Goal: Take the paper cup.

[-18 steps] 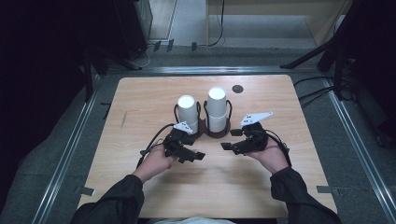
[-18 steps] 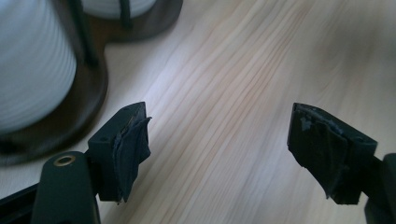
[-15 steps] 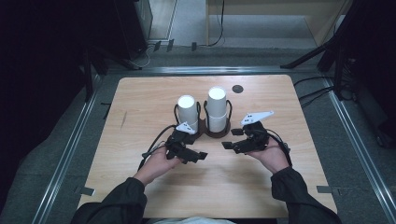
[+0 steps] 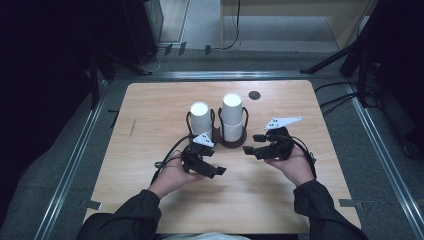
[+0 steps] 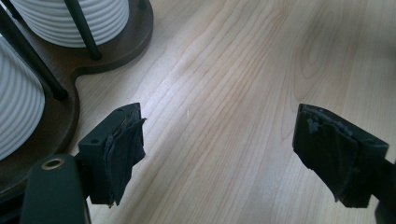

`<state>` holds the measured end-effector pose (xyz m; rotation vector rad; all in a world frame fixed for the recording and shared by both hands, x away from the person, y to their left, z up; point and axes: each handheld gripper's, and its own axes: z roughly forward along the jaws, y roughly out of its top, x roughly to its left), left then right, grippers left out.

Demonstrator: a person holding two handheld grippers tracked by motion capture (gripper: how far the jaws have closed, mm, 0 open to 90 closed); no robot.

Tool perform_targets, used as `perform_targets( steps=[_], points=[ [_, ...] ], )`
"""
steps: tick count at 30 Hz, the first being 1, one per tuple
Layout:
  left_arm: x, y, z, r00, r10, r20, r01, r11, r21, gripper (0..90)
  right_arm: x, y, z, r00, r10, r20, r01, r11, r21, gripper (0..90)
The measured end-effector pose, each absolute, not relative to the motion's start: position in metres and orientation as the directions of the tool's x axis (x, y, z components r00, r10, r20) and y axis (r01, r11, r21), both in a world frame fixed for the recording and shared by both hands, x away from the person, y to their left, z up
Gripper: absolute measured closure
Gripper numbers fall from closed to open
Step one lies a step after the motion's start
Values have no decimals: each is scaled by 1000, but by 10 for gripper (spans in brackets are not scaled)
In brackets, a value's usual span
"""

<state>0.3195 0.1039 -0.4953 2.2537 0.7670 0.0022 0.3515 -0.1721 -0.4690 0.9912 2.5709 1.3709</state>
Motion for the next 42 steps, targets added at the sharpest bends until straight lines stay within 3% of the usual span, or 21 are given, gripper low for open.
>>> perform_targets(
  steps=[2,8,13,17,26,42],
  points=[
    [320,105,-495,822,523,-224,525,-546,653,288,352,-174,-470,-786,560,261,525,384,759,325],
    [322,107,-493,819,517,-250,535,-530,657,383,354,-178,-471,-781,564,269,543,400,738,372],
    [328,109,-495,799,544,-256,563,-529,635,454,351,-177,-473,-798,556,235,522,439,731,350],
    [331,109,-493,805,538,-250,554,-529,643,464,349,-177,-477,-811,552,194,500,481,720,332],
    [336,105,-488,791,540,-288,573,-489,657,563,355,-184,-469,-798,562,217,514,447,732,312],
    [343,83,-468,785,584,-207,533,-469,704,677,383,-182,-436,-816,553,168,474,475,741,254]
  ],
)
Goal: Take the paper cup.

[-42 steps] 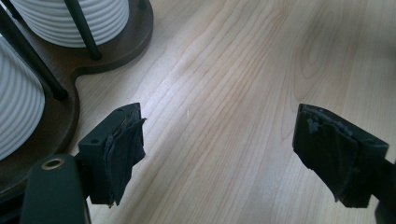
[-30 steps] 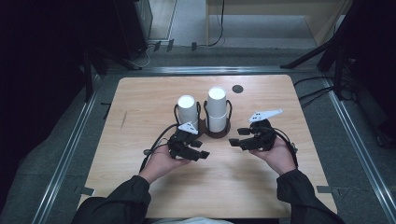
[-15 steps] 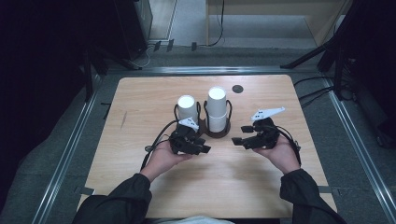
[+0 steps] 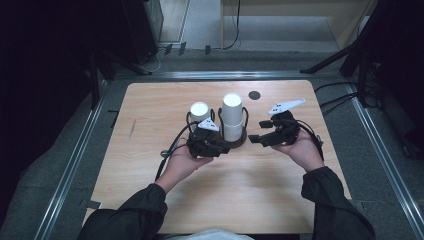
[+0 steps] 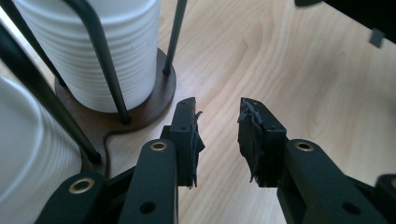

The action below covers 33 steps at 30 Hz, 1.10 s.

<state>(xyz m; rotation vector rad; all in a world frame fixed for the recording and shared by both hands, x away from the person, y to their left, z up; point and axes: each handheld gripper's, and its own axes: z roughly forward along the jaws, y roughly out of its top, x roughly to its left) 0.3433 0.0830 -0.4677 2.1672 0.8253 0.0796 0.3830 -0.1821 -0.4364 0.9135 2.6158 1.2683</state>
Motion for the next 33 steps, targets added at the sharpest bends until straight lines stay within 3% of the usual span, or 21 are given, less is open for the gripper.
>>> perform_targets(
  steps=[2,13,33],
  points=[
    [342,78,-468,787,588,-186,519,-469,715,679,386,-184,-433,-814,555,173,476,465,747,248],
    [354,72,-467,726,635,-264,586,-371,721,780,402,-177,-406,-830,543,125,433,488,758,246],
    [365,67,-467,661,714,-232,578,-288,763,853,431,-118,-380,-849,526,54,384,542,747,239]
  ],
)
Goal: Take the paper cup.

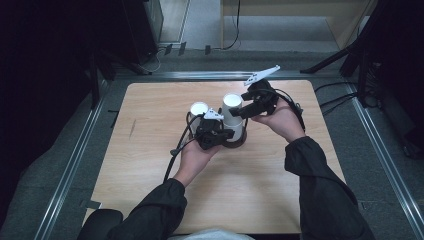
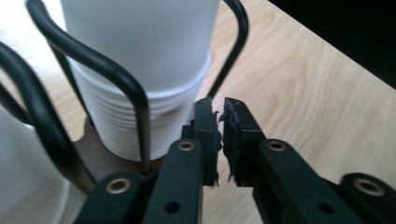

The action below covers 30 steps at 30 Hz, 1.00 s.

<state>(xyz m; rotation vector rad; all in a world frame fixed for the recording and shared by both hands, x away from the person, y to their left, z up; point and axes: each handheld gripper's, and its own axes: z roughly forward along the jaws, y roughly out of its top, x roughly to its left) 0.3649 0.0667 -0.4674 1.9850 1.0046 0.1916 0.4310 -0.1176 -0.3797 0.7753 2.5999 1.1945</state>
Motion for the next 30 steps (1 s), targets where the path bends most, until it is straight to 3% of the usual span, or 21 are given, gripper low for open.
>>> perform_targets(
  steps=[11,16,22,27,30],
  points=[
    [369,65,-469,648,727,-227,585,-284,760,849,435,-105,-382,-847,529,43,387,560,733,260],
    [370,65,-470,646,731,-220,586,-291,756,847,435,-106,-383,-838,544,28,390,564,728,339],
    [369,63,-471,649,738,-185,568,-309,763,844,434,-107,-383,-841,540,19,382,569,729,345],
    [370,63,-471,648,734,-204,576,-297,762,846,434,-107,-383,-841,541,20,382,567,729,343],
    [371,64,-471,647,733,-211,580,-293,760,842,434,-106,-384,-844,536,28,386,569,726,291]
  ],
)
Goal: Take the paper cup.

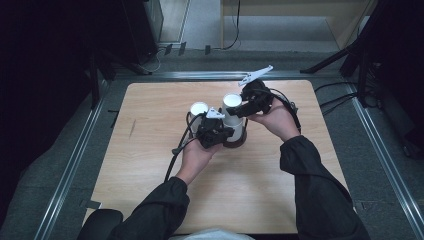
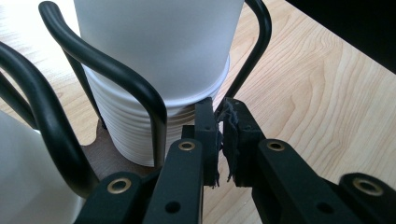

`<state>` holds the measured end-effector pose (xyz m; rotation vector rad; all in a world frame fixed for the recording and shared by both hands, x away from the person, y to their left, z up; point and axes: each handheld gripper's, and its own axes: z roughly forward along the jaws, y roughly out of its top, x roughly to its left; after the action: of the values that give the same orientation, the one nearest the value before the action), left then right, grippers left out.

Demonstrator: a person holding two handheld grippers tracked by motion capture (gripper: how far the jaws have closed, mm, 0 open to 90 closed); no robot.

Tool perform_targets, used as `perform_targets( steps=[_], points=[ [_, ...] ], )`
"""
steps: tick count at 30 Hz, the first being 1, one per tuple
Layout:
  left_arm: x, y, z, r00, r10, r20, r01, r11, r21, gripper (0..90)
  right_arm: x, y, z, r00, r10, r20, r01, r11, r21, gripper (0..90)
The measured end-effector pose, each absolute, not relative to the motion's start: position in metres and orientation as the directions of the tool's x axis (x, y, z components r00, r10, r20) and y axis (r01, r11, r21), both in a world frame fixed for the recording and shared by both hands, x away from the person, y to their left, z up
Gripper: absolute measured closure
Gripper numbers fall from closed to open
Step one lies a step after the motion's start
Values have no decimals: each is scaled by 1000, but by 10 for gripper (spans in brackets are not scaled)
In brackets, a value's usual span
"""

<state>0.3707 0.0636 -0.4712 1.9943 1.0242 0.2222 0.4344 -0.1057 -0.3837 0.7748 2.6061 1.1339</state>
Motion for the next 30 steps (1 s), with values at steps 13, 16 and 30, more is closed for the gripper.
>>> perform_targets(
  steps=[13,16,30],
  points=[
    [371,64,-472,651,727,-218,581,-293,760,843,435,-102,-387,-835,550,6,391,585,710,332],
    [371,64,-472,652,725,-220,581,-293,759,843,434,-102,-386,-836,548,5,391,590,706,333],
    [372,64,-472,647,723,-242,592,-275,758,836,429,-107,-359,-835,551,18,388,564,729,336]
  ],
)
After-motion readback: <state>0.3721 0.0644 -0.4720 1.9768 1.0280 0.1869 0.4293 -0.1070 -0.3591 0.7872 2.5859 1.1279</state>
